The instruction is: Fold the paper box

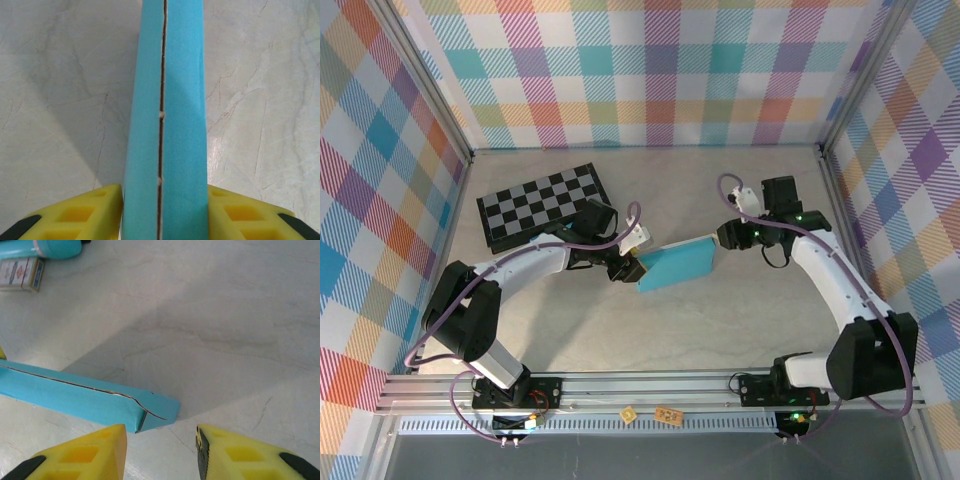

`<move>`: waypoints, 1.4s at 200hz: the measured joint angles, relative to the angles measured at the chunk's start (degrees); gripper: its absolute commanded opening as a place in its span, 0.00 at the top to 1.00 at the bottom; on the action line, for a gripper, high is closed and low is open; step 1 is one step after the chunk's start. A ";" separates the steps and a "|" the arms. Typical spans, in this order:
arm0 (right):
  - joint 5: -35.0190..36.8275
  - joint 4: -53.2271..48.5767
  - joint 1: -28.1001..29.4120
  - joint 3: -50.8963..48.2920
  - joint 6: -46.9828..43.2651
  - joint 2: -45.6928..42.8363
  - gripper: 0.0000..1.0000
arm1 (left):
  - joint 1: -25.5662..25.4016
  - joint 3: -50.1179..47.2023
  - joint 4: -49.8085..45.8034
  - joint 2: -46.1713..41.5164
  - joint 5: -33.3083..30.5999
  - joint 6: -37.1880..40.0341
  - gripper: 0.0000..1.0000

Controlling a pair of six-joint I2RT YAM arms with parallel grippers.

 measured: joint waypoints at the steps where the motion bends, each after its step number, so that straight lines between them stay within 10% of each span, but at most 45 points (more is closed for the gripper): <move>1: -0.17 0.00 0.00 0.00 -0.22 0.09 0.58 | 0.00 0.00 -0.02 0.00 0.00 0.00 0.58; 199: -4.42 -1.09 1.49 3.10 -7.96 6.21 0.84 | 0.00 0.00 0.44 0.55 -0.07 -0.04 0.56; 280: -3.76 -1.33 1.86 3.87 -8.22 6.73 0.65 | 0.00 0.79 1.42 0.85 -0.09 -0.22 0.56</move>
